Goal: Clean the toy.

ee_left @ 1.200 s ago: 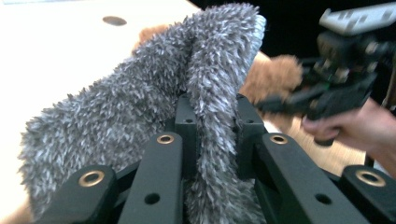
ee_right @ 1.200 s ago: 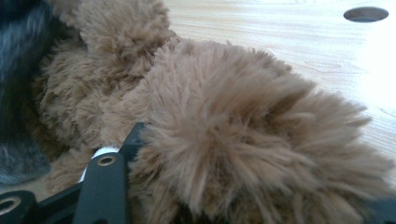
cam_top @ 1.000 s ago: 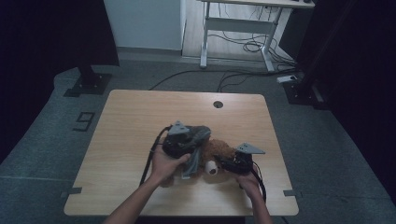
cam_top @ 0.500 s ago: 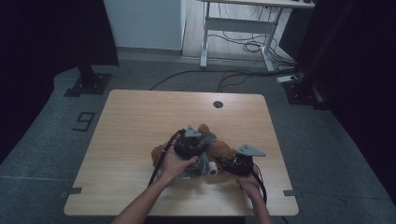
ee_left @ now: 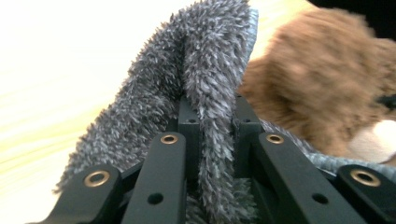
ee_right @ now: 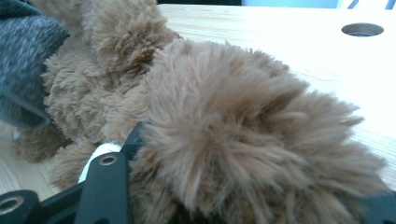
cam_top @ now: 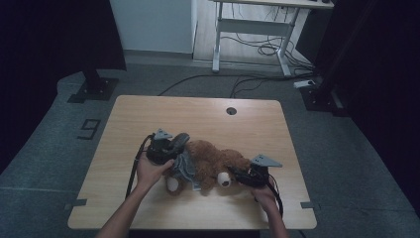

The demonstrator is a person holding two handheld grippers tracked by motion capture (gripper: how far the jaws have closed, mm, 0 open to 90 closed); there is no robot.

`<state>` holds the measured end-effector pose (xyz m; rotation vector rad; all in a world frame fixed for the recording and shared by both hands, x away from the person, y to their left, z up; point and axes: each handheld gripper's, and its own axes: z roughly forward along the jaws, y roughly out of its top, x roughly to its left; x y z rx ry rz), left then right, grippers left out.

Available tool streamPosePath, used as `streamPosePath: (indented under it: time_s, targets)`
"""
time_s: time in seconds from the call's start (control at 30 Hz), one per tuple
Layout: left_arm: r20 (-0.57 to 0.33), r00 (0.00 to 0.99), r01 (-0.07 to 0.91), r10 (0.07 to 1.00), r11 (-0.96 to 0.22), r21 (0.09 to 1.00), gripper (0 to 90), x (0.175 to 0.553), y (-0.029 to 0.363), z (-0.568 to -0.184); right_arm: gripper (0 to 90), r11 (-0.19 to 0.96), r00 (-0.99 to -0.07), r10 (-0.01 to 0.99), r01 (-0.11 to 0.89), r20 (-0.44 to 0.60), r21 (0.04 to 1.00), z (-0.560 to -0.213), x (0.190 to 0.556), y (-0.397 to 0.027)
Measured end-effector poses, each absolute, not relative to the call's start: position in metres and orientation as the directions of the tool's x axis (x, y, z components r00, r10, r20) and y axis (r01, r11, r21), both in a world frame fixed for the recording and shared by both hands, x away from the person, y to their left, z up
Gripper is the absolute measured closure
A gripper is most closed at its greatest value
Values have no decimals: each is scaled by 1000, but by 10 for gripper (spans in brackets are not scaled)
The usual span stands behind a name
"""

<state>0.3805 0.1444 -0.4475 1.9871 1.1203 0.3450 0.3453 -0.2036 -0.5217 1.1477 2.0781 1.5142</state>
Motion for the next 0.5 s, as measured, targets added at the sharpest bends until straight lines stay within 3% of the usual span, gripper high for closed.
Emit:
streamPosePath:
  time_s: [0.17,0.5]
  targets:
    - [-125,576,573,808,-290,766,788,380,135,-436,416,110,-622,759,415,194,903,-522,345,-204]
    - [-161,691,542,705,-358,760,786,382,57,-431,416,102,-622,759,407,194,908,-523,345,-204]
